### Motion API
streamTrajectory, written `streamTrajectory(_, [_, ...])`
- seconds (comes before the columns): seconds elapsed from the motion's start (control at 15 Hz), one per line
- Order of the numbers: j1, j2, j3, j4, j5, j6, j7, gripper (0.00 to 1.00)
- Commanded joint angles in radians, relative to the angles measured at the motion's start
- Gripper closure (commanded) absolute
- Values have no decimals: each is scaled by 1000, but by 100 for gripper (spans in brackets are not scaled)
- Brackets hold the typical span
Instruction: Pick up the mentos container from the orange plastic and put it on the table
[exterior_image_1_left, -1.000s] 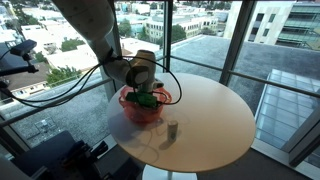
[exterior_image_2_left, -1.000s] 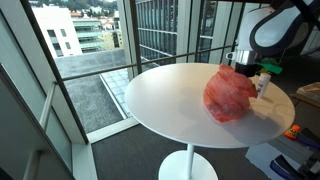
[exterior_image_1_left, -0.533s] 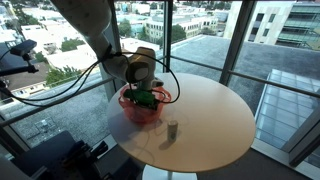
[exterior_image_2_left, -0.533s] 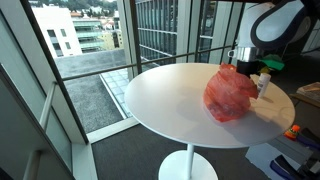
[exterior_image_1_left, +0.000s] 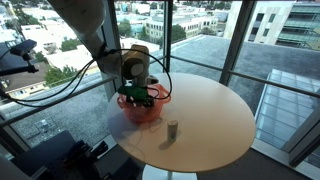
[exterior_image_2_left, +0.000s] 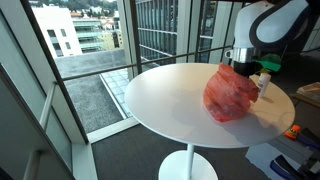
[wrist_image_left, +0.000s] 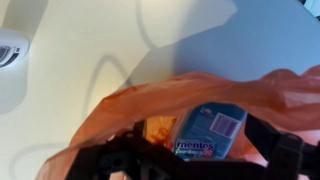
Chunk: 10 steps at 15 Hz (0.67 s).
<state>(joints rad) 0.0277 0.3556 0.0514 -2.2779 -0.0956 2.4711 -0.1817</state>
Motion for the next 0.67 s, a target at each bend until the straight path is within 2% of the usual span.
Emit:
streamTrajectory(0.0, [24,17,-13,20,-27,-16,57,0])
streamTrajectory(0.6, [25,65,-25,31,-25,18,71,0])
